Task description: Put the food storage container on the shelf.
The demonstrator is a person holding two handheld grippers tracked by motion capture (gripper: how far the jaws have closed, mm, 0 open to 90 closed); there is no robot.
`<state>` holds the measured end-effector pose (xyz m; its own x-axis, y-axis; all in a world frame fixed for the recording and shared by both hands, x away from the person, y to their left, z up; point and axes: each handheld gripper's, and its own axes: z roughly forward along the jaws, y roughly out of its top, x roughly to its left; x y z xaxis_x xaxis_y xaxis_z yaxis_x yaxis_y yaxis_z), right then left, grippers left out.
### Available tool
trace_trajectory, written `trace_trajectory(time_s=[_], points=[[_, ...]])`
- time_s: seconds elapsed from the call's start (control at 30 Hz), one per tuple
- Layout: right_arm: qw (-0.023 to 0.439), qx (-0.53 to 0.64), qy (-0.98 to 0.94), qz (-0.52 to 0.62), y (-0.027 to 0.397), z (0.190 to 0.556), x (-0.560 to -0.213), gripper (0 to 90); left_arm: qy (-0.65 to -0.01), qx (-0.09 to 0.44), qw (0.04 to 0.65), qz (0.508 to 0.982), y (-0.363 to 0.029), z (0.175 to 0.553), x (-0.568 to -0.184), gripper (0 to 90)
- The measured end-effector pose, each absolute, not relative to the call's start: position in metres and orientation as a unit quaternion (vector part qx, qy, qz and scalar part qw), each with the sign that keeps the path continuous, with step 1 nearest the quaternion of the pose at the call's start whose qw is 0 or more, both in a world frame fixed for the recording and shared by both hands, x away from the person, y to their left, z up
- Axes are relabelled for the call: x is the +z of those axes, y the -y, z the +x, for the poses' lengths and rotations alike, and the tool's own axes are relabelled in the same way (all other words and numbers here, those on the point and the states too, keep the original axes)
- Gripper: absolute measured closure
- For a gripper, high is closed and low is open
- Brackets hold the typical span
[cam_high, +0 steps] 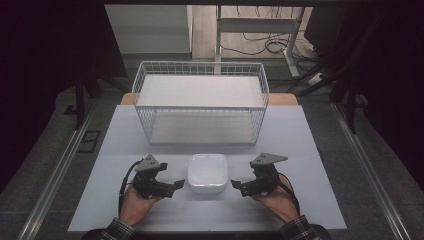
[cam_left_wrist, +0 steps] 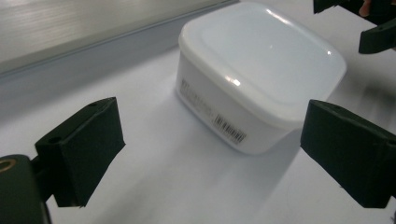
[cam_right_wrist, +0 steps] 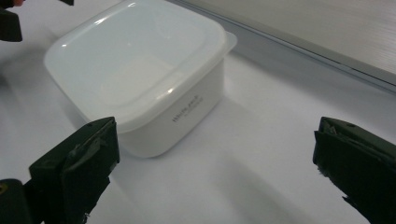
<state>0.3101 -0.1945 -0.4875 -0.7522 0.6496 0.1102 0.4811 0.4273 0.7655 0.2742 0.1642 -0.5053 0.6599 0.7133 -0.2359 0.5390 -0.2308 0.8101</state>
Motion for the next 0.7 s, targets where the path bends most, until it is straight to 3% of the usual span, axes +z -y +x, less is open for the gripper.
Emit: trace_trajectory(time_s=[0.2,0.53,0.63,0.7], points=[[0.078,0.413,-0.842,0.338,0.183,0.321,-0.484,10.7,-0.385,0.081,0.470,0.790,-0.153,0.287,-0.501,9.5],[0.054,0.406,-0.853,0.322,0.154,0.338,-0.485,12.8,-0.371,0.056,0.461,0.804,-0.133,0.316,-0.510,8.7],[0.031,0.407,-0.852,0.326,0.149,0.342,-0.490,12.1,-0.378,0.020,0.479,0.792,-0.135,0.318,-0.517,11.1],[0.011,0.410,-0.850,0.331,0.149,0.343,-0.491,16.9,-0.374,-0.013,0.493,0.785,-0.137,0.317,-0.520,16.2]])
